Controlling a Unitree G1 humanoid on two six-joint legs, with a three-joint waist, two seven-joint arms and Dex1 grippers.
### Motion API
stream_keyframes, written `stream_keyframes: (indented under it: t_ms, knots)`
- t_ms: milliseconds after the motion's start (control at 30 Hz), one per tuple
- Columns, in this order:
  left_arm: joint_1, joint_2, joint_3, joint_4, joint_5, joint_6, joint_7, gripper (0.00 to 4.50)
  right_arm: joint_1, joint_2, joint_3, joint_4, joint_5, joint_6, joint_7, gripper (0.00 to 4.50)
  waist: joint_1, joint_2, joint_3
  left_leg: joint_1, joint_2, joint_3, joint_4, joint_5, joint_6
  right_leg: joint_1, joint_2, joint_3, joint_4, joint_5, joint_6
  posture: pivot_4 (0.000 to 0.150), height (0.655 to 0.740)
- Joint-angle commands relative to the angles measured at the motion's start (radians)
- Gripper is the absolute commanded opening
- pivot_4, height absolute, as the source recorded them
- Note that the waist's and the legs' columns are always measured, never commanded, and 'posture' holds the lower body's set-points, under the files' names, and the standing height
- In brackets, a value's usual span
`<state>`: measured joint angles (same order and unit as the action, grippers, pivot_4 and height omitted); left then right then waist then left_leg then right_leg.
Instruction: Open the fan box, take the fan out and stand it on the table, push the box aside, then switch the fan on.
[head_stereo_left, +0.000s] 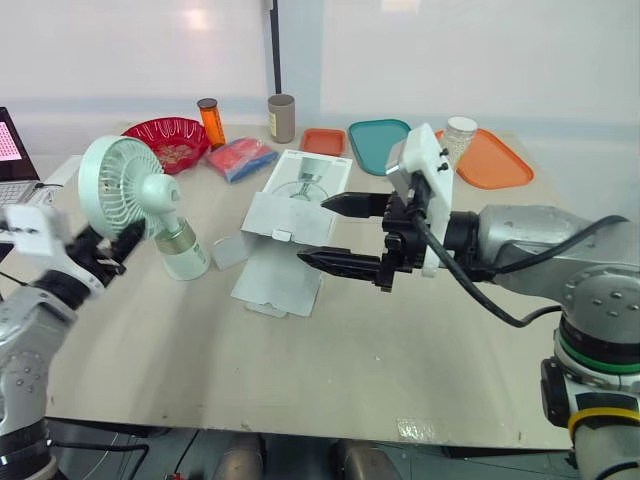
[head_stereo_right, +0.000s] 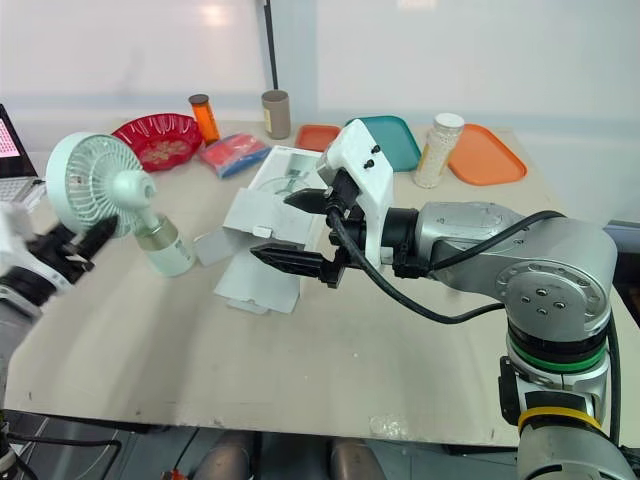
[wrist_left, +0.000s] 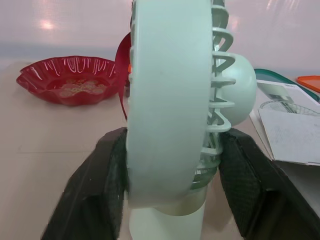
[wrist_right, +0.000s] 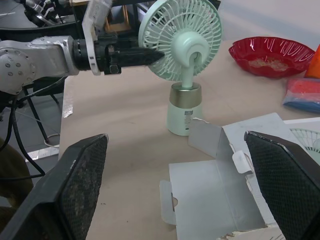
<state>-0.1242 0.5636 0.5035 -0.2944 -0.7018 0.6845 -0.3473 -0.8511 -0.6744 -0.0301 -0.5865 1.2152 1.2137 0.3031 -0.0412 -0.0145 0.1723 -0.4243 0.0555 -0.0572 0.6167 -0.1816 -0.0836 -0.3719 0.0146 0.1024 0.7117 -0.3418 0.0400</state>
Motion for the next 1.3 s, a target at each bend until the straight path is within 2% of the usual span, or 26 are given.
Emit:
stream_keyframes:
  t_ms: [33,100,167,233,533,767,1033,1133,1300]
  knots:
    - [-0.003,0.003,-0.013,0.003,0.015,0.006,0.011,4.31,-0.007,-0.003,-0.017,-0.022,0.013,-0.019,-0.005,4.5,-0.005,-0.011,0.006,-0.001,0.001,0.0,0.0,0.0,0.0,-0.001,0.001,0.0,0.0,0.0,0.0,0.15,0.74]
    - [-0.004,0.007,-0.013,0.004,0.02,-0.001,0.016,4.48,-0.007,-0.004,-0.017,-0.023,0.015,-0.019,-0.004,4.5,-0.005,-0.017,0.007,-0.005,0.004,-0.002,0.0,0.0,0.0,-0.005,0.003,-0.002,-0.002,0.001,-0.002,0.15,0.74]
    - [-0.006,0.007,-0.012,0.003,0.02,-0.001,0.018,4.48,-0.006,-0.004,-0.017,-0.024,0.016,-0.02,-0.002,4.5,-0.004,-0.017,0.007,-0.01,0.004,-0.002,0.0,0.0,-0.001,-0.008,0.002,-0.003,-0.004,0.005,-0.009,0.15,0.74]
    - [-0.007,0.007,-0.013,0.002,0.02,0.002,0.015,4.48,-0.006,-0.004,-0.015,-0.023,0.013,-0.02,-0.001,4.5,-0.004,-0.017,0.007,-0.013,0.003,-0.002,-0.001,0.0,-0.001,-0.011,0.001,-0.003,-0.006,0.005,-0.009,0.15,0.74]
    - [0.022,0.043,0.034,-0.056,-0.017,0.04,0.007,4.48,0.001,-0.008,-0.018,-0.028,0.013,-0.019,-0.003,4.5,-0.004,-0.017,0.007,-0.013,0.004,-0.002,-0.003,0.0,-0.001,-0.011,0.001,-0.004,-0.009,0.006,-0.01,0.15,0.74]
    - [0.087,0.112,0.112,-0.132,-0.064,0.105,-0.001,4.48,0.015,-0.013,-0.026,-0.033,0.019,-0.022,-0.003,4.5,-0.005,-0.017,0.008,-0.013,0.004,-0.002,-0.004,0.0,-0.001,-0.011,0.001,-0.004,-0.01,0.006,-0.01,0.15,0.74]
    - [0.19,0.12,0.184,-0.203,-0.117,0.171,0.002,4.48,0.016,-0.01,-0.023,-0.031,0.023,-0.026,-0.006,4.5,-0.005,-0.017,0.008,-0.013,0.004,-0.002,-0.005,0.0,-0.001,-0.011,0.001,-0.004,-0.01,0.006,-0.01,0.15,0.74]
    - [0.273,0.143,0.226,-0.246,-0.156,0.204,-0.047,4.48,0.019,-0.01,-0.027,-0.034,0.034,-0.022,-0.019,4.5,-0.007,-0.017,0.008,-0.013,0.004,-0.001,-0.005,0.0,-0.001,-0.011,0.001,-0.003,-0.01,0.006,-0.01,0.15,0.74]
    - [0.441,0.289,0.332,-0.294,-0.159,0.162,-0.306,4.48,0.047,-0.025,-0.055,-0.055,0.098,-0.012,-0.09,4.5,-0.007,-0.017,0.008,-0.013,0.004,-0.001,-0.007,0.0,-0.001,-0.012,0.001,-0.003,-0.011,0.006,-0.01,0.15,0.74]
